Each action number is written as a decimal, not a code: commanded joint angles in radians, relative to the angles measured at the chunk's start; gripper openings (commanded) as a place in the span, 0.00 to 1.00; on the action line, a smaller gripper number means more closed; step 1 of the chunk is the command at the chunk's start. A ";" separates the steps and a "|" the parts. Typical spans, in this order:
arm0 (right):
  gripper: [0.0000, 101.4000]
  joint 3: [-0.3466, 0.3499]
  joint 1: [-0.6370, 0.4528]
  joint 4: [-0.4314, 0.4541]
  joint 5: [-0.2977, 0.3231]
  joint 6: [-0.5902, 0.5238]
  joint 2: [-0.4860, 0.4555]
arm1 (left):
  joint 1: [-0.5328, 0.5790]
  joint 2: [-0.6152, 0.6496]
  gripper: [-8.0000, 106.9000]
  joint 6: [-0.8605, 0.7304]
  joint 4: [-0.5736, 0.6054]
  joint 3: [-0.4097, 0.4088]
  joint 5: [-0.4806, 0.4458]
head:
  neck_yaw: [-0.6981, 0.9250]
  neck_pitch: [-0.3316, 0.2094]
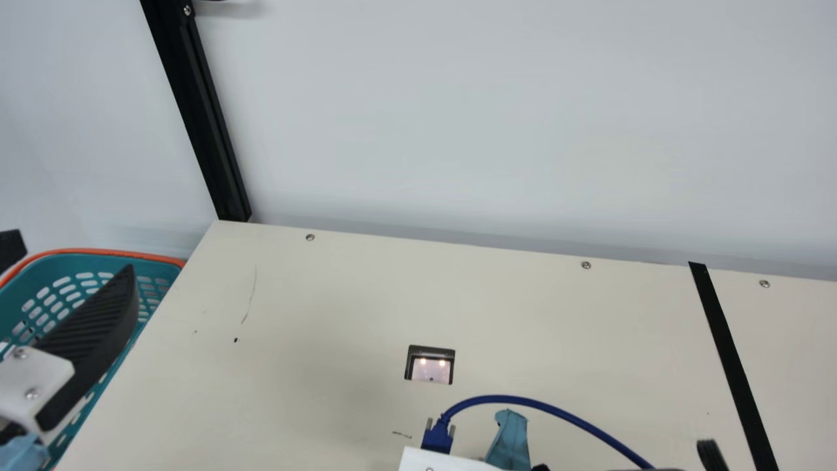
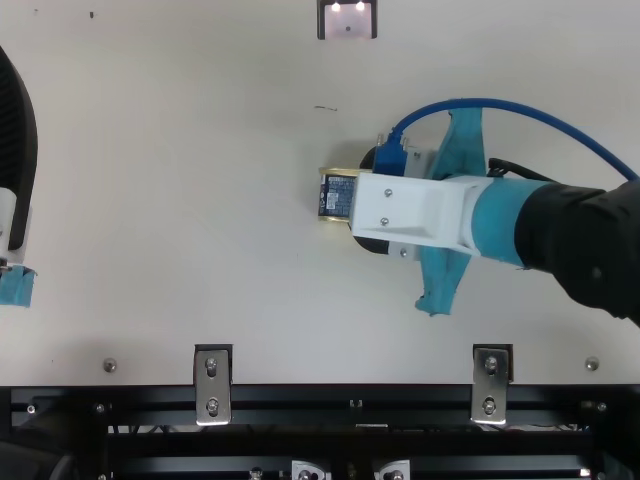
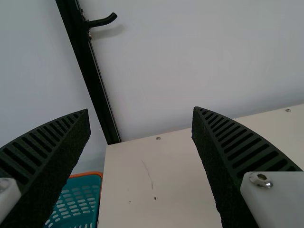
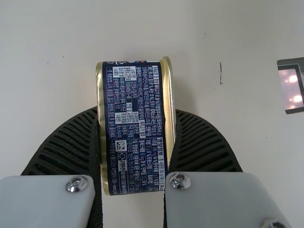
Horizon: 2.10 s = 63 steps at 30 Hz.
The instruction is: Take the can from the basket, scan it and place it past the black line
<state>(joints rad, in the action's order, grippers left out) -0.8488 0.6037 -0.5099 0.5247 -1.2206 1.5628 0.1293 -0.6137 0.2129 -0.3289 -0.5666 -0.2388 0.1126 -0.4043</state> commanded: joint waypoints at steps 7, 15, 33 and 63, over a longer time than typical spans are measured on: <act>0.00 0.005 -0.006 -0.006 -0.010 0.013 -0.027 | 0.000 0.000 0.85 0.000 0.000 0.000 0.000 | -0.002 -0.032; 0.00 -0.004 -0.011 0.029 -0.014 0.074 -0.065 | 0.000 0.000 0.85 0.000 0.000 0.000 0.000 | -0.002 -0.032; 0.00 -0.012 -0.048 0.068 -0.041 0.210 -0.155 | 0.000 0.000 0.85 0.000 0.000 0.000 0.000 | -0.002 -0.032; 0.00 0.033 -0.175 0.304 -0.154 0.633 -0.293 | 0.000 0.000 0.85 0.000 0.000 0.000 0.000 | -0.126 -0.032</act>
<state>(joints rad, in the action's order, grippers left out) -0.8172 0.4344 -0.2166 0.3779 -0.6127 1.2716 0.1293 -0.6137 0.2129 -0.3289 -0.5666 -0.2388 0.0000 -0.4043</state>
